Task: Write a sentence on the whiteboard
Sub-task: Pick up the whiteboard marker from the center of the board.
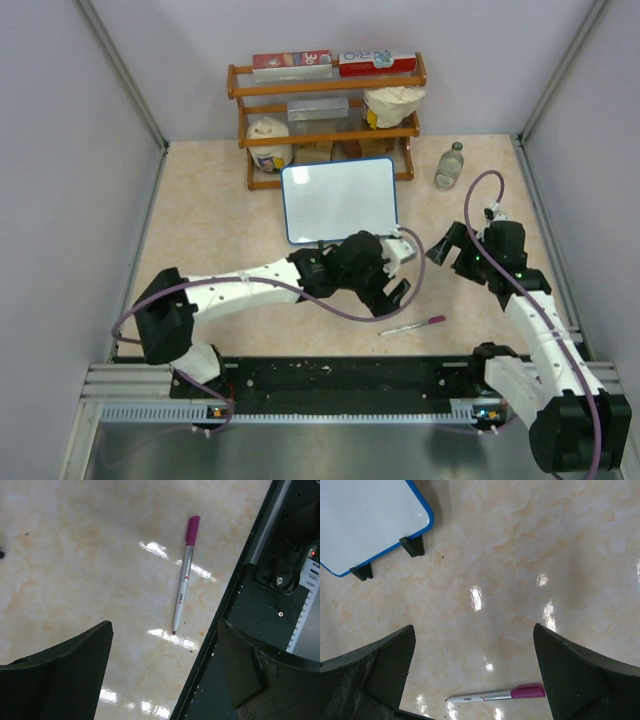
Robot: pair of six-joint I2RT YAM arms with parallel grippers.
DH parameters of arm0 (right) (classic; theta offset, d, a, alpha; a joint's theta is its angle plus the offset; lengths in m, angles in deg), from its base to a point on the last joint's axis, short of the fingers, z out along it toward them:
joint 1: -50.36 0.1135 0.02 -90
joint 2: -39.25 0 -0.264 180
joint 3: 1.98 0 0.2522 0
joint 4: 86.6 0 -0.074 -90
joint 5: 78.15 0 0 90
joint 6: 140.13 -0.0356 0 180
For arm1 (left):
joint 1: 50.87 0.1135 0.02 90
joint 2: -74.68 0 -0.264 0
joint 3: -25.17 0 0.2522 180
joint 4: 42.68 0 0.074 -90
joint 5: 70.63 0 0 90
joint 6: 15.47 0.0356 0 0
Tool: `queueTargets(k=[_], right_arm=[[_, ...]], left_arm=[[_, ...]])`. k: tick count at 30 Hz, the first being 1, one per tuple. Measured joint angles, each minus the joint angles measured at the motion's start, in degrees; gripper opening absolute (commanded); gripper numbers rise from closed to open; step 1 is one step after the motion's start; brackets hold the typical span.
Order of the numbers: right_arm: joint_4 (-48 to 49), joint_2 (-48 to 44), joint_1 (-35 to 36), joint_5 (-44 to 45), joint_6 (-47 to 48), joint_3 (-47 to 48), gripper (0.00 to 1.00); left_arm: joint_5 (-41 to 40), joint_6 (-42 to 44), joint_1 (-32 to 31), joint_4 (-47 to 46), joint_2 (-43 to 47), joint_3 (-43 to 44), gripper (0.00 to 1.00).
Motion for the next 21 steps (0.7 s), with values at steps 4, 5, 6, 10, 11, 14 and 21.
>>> queueTargets(k=[4, 5, 6, 10, 11, 14, 21], right_arm=[[-1.09, 0.37, -2.56, -1.01, -0.39, -1.16, 0.99], [-0.98, 0.59, -3.28, -1.14, -0.42, -1.29, 0.99], [-1.05, 0.83, -4.11, -1.25, -0.46, -1.40, 0.99], [-1.25, 2.08, -5.99, -1.46, -0.55, -1.51, 0.99], [-1.27, 2.23, -6.16, -1.55, -0.52, -1.51, 0.99], [-1.40, 2.27, -6.25, -2.03, -0.46, -1.51, 0.99], [-1.46, 2.25, -6.27, -3.34, -0.33, -1.51, 0.99]], left_arm=[[-0.15, 2.47, -6.58, 1.27, -6.84, 4.55, 0.86], [-0.13, 2.93, -8.02, 1.40, -8.52, 5.35, 0.85], [-0.28, 3.23, -9.64, 1.64, -10.29, 6.14, 0.84], [-1.16, 3.67, -14.38, 2.10, -16.17, 7.82, 0.79], [-1.66, 3.65, -15.08, 2.16, -17.18, 7.91, 0.78], [-3.58, 3.41, -16.46, 2.62, -20.17, 7.96, 0.76], [-10.54, 3.30, -15.98, 2.84, -22.80, 7.96, 0.76]])
